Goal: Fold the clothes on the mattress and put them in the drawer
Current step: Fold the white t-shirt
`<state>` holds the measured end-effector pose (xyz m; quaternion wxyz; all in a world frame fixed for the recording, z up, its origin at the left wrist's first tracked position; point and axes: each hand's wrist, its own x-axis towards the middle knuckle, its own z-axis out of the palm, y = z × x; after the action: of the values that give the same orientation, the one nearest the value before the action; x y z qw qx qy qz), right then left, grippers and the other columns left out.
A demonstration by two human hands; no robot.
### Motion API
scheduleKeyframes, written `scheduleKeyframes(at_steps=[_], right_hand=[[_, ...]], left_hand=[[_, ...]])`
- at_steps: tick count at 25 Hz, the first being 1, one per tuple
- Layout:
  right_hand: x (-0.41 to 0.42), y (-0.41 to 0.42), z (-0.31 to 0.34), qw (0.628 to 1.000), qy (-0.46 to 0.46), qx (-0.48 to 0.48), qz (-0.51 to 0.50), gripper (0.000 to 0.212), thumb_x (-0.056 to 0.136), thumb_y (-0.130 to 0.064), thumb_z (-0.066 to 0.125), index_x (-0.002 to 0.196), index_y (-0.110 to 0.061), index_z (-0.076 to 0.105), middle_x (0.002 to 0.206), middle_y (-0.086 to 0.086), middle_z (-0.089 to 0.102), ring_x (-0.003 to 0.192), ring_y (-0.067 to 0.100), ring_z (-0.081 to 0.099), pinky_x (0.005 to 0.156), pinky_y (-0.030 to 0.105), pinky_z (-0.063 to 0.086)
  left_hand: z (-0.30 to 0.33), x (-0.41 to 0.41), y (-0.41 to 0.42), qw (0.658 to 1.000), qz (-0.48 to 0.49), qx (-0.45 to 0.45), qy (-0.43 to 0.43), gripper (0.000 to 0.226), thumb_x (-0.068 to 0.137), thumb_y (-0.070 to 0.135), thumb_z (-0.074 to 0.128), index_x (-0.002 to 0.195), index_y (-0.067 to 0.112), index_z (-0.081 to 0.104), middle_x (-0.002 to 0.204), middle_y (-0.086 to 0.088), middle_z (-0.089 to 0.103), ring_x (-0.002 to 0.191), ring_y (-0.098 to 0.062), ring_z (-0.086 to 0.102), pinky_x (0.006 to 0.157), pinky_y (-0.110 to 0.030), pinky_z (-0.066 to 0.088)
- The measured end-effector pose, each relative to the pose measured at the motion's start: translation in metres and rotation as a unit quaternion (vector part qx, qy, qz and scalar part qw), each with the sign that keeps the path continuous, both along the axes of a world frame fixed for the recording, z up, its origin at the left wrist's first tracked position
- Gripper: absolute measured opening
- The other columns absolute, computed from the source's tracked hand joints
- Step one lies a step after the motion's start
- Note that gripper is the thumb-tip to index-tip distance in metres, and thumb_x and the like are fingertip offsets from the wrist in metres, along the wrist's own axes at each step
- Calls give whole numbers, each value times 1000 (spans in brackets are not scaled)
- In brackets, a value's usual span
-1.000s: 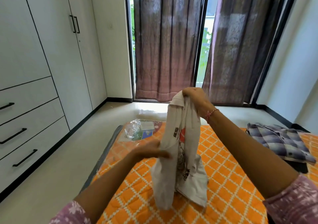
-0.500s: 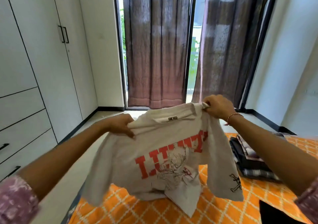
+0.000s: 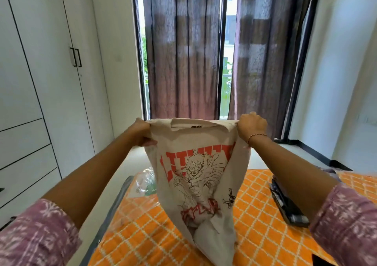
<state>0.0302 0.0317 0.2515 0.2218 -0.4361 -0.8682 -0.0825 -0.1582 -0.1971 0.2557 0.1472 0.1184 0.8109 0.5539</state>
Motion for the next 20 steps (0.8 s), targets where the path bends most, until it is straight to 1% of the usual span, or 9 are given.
scheduleKeyframes(at_steps=[2, 5, 8, 11, 13, 14, 16, 18, 20], right_hand=[[-6, 2, 12, 981, 88, -166, 40, 28, 98, -14, 40, 114, -1, 59, 118, 20, 59, 108, 38, 58, 84, 40, 52], [-11, 5, 28, 871, 261, -404, 102, 17, 96, -4, 40, 101, 4, 54, 95, 20, 56, 99, 40, 57, 71, 44, 59], [-15, 13, 36, 937, 250, -209, 123, 26, 91, -5, 40, 102, 5, 61, 100, 22, 59, 95, 38, 54, 72, 36, 48], [-14, 15, 34, 973, 189, 59, 117, 15, 86, -9, 53, 98, -6, 62, 103, 17, 59, 98, 36, 56, 85, 41, 48], [-15, 11, 32, 987, 118, 64, 85, 13, 89, -10, 53, 97, -8, 62, 100, 15, 63, 93, 34, 60, 71, 36, 44], [-18, 9, 31, 991, 108, 39, 74, 16, 91, -11, 50, 99, -7, 63, 101, 15, 65, 93, 35, 62, 68, 35, 42], [-21, 5, 26, 986, 150, -19, 70, 20, 93, -13, 47, 104, -6, 62, 105, 18, 65, 95, 38, 61, 70, 38, 46], [-25, 5, 24, 957, 246, -135, 70, 35, 94, -18, 46, 128, -9, 52, 122, 24, 58, 109, 42, 56, 85, 45, 48], [-26, 1, 15, 928, 239, -283, 37, 61, 94, -23, 49, 149, -15, 24, 140, 27, 43, 123, 43, 47, 93, 49, 46]], left_hand=[[7, 1, 2, 983, -10, 148, -107, 35, 92, 2, 49, 127, 1, 44, 109, -20, 52, 99, -41, 61, 57, -39, 60], [10, 0, 4, 965, -79, 209, -141, 29, 98, 15, 42, 126, 8, 46, 112, -19, 53, 92, -36, 61, 64, -46, 59], [12, -6, 7, 983, -44, 108, 141, 35, 101, 17, 33, 131, 3, 46, 124, -18, 54, 98, -32, 56, 78, -37, 51], [14, -15, -2, 853, -8, -93, 514, 33, 96, 16, 47, 127, 5, 50, 123, -15, 53, 109, -34, 52, 81, -38, 44], [9, -16, -8, 752, -3, -269, 603, 22, 93, 15, 51, 113, 9, 58, 107, -8, 56, 97, -28, 56, 66, -32, 46], [4, -17, -9, 737, 10, -304, 603, 17, 94, 16, 50, 108, 10, 59, 101, -6, 55, 90, -26, 57, 65, -34, 50], [6, -16, -8, 805, 48, -289, 515, 24, 97, 18, 45, 116, 8, 56, 107, -12, 53, 89, -31, 59, 72, -39, 54], [17, -27, -10, 941, 75, -175, 280, 47, 97, 18, 46, 141, 7, 34, 124, -20, 47, 103, -39, 58, 79, -38, 55], [6, -39, -13, 992, 6, -102, 75, 55, 94, 10, 52, 142, 1, 27, 124, -21, 48, 105, -41, 58, 87, -42, 54]])
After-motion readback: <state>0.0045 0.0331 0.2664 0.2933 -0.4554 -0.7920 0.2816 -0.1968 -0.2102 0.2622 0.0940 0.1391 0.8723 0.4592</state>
